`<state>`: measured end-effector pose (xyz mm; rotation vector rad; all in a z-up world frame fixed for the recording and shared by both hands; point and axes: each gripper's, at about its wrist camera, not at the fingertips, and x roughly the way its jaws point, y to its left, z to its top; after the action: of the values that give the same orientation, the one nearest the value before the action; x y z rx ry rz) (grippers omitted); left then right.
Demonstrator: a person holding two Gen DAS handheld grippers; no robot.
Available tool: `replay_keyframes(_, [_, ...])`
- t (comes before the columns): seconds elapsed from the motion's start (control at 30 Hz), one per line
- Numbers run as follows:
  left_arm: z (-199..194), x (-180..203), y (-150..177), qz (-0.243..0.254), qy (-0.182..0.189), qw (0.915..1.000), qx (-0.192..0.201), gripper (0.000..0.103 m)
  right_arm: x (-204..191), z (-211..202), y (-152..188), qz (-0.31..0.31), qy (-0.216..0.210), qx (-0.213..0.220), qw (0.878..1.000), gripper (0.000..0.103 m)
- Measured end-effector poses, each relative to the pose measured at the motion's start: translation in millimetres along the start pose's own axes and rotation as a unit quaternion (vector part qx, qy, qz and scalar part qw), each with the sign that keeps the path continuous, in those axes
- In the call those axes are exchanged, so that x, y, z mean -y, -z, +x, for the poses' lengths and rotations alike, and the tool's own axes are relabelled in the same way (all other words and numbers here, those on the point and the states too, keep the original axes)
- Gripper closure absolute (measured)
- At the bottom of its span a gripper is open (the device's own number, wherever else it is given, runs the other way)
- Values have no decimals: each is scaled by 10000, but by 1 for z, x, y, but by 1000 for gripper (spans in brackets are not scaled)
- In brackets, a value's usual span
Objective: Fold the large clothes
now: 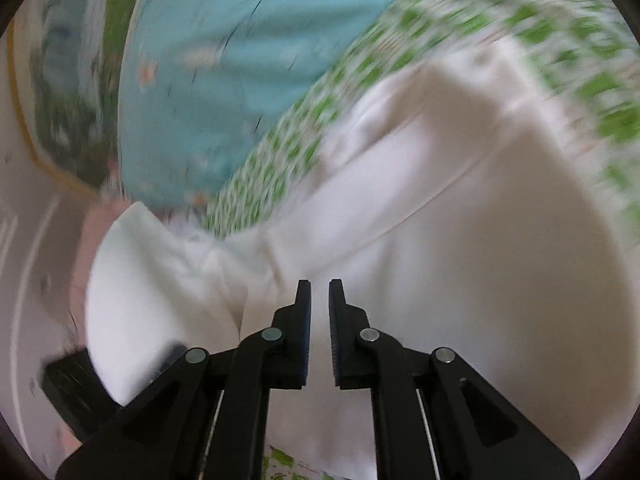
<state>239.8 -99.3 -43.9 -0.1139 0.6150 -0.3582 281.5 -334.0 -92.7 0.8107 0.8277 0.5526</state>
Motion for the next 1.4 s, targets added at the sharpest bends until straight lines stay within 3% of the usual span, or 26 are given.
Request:
replay_keyframes(0.03, [9, 6, 3, 130, -28, 9999, -99, 97, 7, -8, -5, 102, -31, 61, 9999, 93])
replay_keyframes(0.1, [26, 14, 10, 335, -43, 9989, -335, 97, 21, -21, -12, 353, -229, 101, 9991, 80])
replay_keyframes(0.17, [38, 20, 17, 501, -78, 9974, -503, 97, 27, -23, -17, 517, -581, 18, 9970, 41])
replay_keyframes(0.3, [42, 32, 26, 880, -233, 9943, -547, 97, 16, -9, -26, 355, -807, -216, 9959, 32])
replay_keyframes(0.4, [41, 35, 25, 971, -271, 9936, -519, 97, 3, 17, -34, 42, -343, -600, 9976, 32])
replay_keyframes(0.5, [41, 41, 27, 1151, -391, 9911, -533, 96, -11, 43, -43, -235, -237, -826, 9960, 36])
replay_keyframes(0.57, [41, 44, 27, 1223, -433, 9899, -577, 96, -19, 56, -48, -432, -24, -885, 9951, 84])
replay_keyframes(0.6, [38, 47, 25, 1250, -428, 9896, -571, 96, -22, 58, -50, -483, 13, -905, 9947, 90])
replay_keyframes(0.7, [29, 59, 10, 1286, -265, 9904, -431, 95, -34, 44, -56, -741, -106, -782, 9941, 90])
replay_keyframes(0.8, [25, 75, -1, 1231, 208, 9915, -373, 95, -47, 2, -60, -1170, -318, -393, 9918, 90])
replay_keyframes(0.9, [41, 93, -5, 1153, 568, 9900, -589, 95, -36, -29, -66, -1289, 17, -175, 9915, 90])
replay_keyframes(1.13, [92, 105, 12, 1006, 759, 9852, -1165, 95, 34, -25, -69, -941, 908, -435, 9905, 90])
replay_keyframes(1.4, [93, 112, 14, 1100, 796, 9828, -1253, 83, 58, -23, -68, -592, 711, -367, 9950, 87])
